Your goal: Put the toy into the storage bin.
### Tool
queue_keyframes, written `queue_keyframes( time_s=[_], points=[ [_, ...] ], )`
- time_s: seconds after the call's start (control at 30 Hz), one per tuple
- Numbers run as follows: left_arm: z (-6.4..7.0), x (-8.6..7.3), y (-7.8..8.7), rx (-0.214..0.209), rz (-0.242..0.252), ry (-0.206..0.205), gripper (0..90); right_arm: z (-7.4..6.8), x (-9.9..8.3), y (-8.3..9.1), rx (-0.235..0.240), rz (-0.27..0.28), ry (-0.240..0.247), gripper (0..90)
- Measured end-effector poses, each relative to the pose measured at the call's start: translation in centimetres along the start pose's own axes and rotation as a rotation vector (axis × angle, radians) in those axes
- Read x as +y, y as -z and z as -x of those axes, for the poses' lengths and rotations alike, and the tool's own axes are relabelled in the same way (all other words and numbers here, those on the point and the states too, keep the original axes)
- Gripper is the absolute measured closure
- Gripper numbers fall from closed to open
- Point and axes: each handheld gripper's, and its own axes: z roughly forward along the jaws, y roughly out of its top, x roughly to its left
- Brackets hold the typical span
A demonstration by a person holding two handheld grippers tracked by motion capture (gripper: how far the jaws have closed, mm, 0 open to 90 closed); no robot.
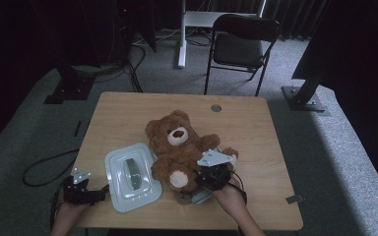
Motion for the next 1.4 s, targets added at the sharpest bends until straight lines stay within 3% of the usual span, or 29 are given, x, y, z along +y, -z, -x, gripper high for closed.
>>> queue_keyframes(
  time_s=[0.07, 0.1, 0.17, 0.27, 0.47, 0.67, 0.73, 1.23, 1.4],
  points=[
    [0.0, 0.0, 0.0, 0.000, 0.000, 0.000, 0.6, 0.0, 0.0, 0.0, 0.005, -0.004, -0.003, 61.3],
    [0.0, 0.0, 0.0, 0.000, 0.000, 0.000, 0.6, -0.1, 0.1, 0.2, 0.015, 0.016, -0.008, 50.7],
    [0.0, 0.0, 0.0, 0.000, 0.000, 0.000, 0.6, -0.3, 0.5, 0.5, 0.033, 0.024, -0.018, 41.8],
    [0.0, 0.0, 0.0, -0.001, -0.002, 0.000, 0.6, -0.4, 1.2, 1.0, 0.045, 0.039, -0.037, 35.0],
    [0.0, 0.0, 0.0, -0.001, -0.002, 0.000, 0.6, 0.4, 2.8, 2.1, 0.073, 0.114, -0.107, 34.1],
    [0.0, 0.0, 0.0, 0.000, 0.001, 0.000, 0.6, 1.9, 5.9, 2.8, 0.086, 0.168, -0.157, 28.3],
    [0.0, 0.0, 0.0, 0.000, 0.000, 0.000, 0.6, 2.7, 6.8, 2.5, 0.096, 0.166, -0.191, 28.3],
    [0.0, 0.0, 0.0, 0.001, 0.002, 0.001, 0.6, 4.7, 11.0, -1.4, 0.111, 0.146, -0.210, 27.3],
    [0.0, 0.0, 0.0, 0.000, 0.003, 0.002, 0.6, 5.0, 12.2, -3.1, 0.129, 0.108, -0.214, 27.6]
  ],
)
